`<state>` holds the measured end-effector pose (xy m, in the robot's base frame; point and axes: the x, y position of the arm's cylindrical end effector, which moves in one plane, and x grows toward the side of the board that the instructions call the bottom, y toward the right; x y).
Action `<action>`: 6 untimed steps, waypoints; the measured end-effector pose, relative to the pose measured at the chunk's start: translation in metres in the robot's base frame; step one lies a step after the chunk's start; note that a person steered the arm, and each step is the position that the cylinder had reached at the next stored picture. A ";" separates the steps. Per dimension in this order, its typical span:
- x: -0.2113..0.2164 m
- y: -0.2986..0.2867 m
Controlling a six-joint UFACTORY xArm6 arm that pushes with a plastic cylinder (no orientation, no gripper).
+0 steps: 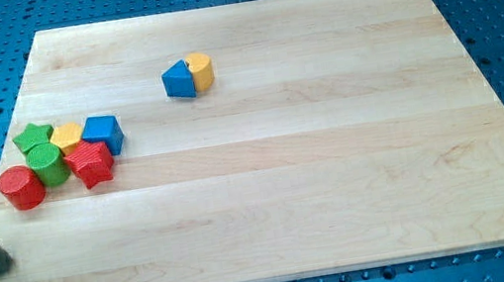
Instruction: Move the heart above the green star
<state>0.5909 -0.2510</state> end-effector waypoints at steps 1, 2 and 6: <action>-0.038 0.117; -0.131 0.223; -0.254 0.218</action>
